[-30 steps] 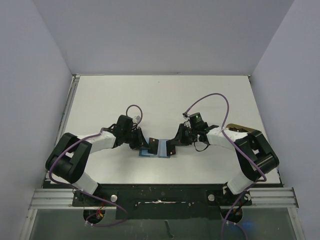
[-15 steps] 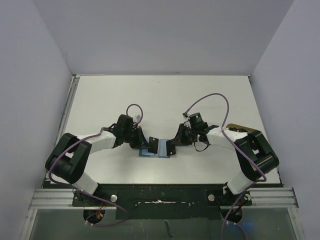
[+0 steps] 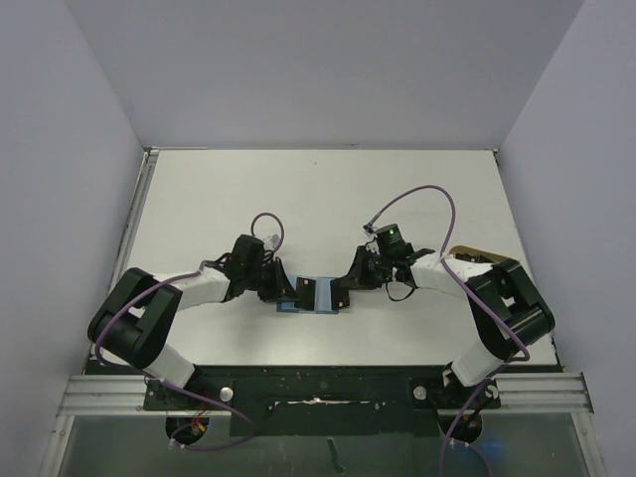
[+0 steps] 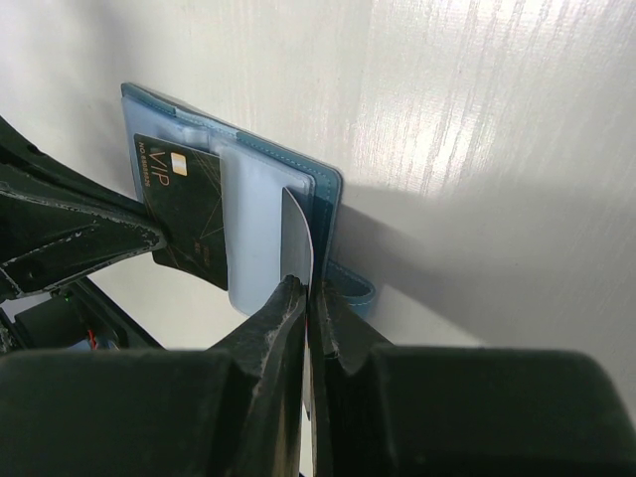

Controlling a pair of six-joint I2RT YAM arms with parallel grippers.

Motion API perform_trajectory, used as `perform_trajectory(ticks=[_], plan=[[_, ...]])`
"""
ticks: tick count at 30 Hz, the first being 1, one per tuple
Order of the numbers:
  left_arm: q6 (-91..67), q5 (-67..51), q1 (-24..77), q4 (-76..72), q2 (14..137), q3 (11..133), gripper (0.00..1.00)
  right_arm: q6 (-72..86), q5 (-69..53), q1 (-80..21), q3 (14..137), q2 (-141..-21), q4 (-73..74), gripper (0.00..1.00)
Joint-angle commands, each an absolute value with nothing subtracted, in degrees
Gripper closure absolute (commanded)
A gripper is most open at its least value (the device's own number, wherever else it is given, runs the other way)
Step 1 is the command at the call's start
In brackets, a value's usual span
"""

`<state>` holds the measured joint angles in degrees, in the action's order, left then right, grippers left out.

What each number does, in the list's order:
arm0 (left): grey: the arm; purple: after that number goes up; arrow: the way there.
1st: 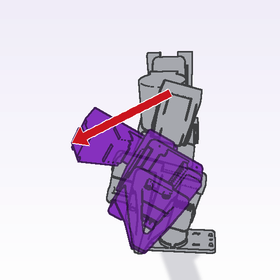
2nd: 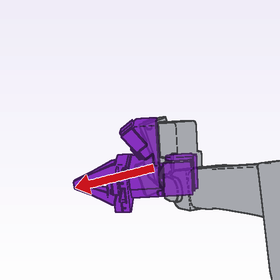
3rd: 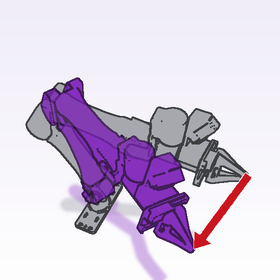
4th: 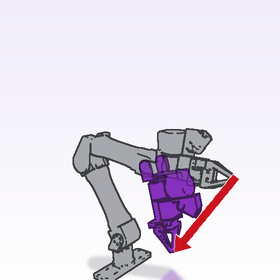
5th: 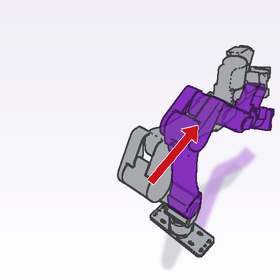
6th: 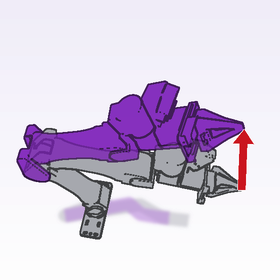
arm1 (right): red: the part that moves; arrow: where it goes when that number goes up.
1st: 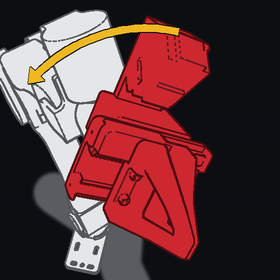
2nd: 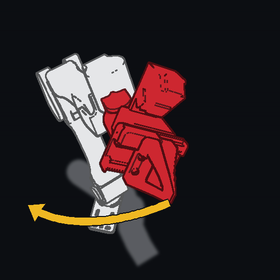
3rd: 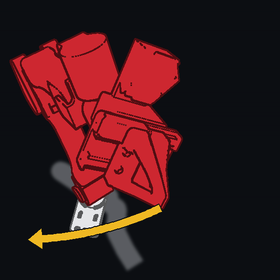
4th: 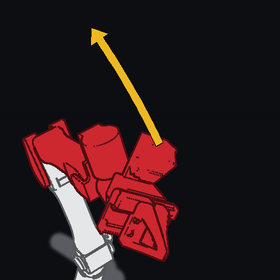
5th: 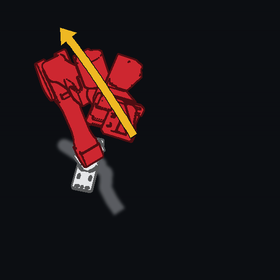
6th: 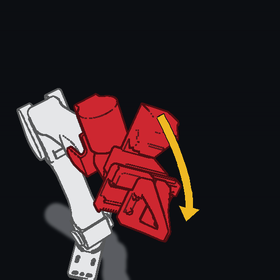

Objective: Put the credit cards into the card holder
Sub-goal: Insert the credit card into the card holder.

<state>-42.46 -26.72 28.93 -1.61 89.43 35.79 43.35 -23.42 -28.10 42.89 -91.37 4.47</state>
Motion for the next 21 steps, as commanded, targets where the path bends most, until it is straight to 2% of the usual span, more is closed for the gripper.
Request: perform_trajectory(ticks=[1,21], plan=[[-42.48,-24.76,29.88,-2.81,89.04,33.87,1.0,41.92,-18.37,-27.7,41.58,-90.53,7.76,0.99],[-44.08,-21.41,29.93,-4.68,88.45,33.58,1.0,42.54,-18.22,-27.7,40.87,-90.37,7.31,0.99]])
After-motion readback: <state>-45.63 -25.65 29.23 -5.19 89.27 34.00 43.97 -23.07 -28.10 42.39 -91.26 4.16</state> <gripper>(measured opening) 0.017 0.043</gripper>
